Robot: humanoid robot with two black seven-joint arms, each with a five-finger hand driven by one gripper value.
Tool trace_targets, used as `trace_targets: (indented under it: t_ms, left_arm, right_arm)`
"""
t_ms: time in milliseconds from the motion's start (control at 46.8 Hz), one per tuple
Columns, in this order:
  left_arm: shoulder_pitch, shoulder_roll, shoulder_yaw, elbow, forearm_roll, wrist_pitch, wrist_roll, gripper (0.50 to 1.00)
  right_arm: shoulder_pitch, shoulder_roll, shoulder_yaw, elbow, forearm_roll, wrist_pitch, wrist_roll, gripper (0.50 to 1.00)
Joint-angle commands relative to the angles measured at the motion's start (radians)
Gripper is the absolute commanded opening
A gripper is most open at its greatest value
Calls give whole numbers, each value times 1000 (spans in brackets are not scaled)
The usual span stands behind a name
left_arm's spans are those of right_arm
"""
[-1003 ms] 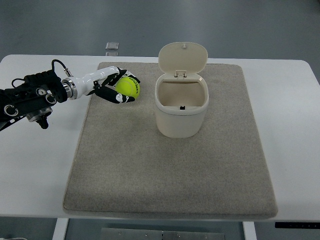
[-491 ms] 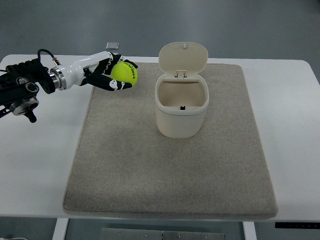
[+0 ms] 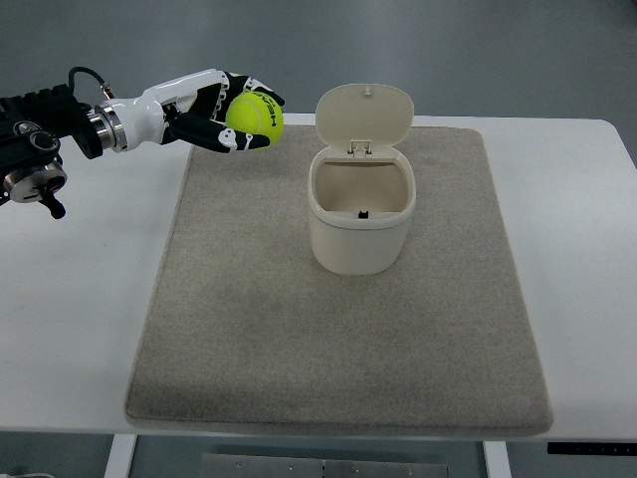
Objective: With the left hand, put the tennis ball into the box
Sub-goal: 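Lift the ball with the left hand toward the cream bin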
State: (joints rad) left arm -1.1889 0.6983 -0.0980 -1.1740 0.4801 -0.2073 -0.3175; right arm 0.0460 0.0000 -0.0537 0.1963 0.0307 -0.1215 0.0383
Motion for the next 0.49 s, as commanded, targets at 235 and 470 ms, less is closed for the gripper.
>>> trace_targets:
  t_ms: [235, 470]
  left_arm:
    - [-47, -17, -2, 7, -3, -46, 0, 500]
    - [-35, -33, 6, 16, -3, -64, 0, 500]
  right_arm:
    - [0, 0, 0, 0, 0, -1, 0, 901]
    - [0, 0, 0, 0, 0, 0, 0, 901]
